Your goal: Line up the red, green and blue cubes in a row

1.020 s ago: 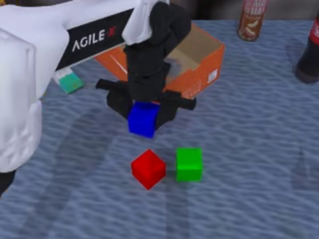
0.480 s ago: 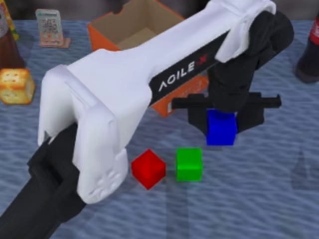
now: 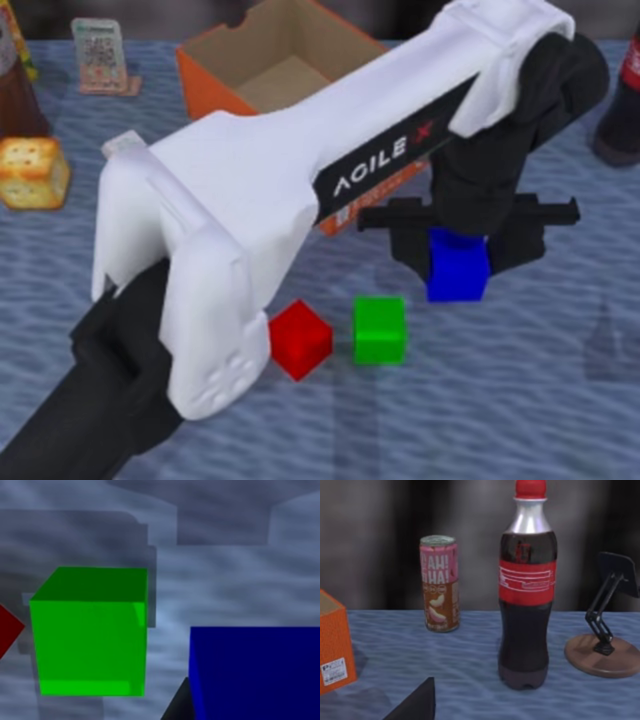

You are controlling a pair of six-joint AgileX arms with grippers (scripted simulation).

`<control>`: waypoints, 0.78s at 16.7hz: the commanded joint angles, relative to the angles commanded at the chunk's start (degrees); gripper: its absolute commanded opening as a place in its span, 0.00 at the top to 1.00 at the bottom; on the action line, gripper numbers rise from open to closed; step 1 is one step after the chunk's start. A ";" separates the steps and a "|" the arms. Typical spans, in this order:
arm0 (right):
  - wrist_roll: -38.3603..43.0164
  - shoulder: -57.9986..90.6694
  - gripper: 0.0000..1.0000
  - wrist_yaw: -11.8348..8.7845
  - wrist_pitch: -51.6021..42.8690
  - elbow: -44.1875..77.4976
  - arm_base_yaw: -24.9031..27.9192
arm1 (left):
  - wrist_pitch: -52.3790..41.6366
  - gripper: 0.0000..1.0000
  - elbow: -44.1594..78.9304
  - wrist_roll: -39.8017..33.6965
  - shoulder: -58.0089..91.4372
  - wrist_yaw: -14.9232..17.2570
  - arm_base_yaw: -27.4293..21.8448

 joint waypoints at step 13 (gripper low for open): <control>0.00 0.00 0.00 0.00 0.00 0.00 0.00 | 18.17 1.00 -21.04 -0.11 -2.60 -0.05 -0.15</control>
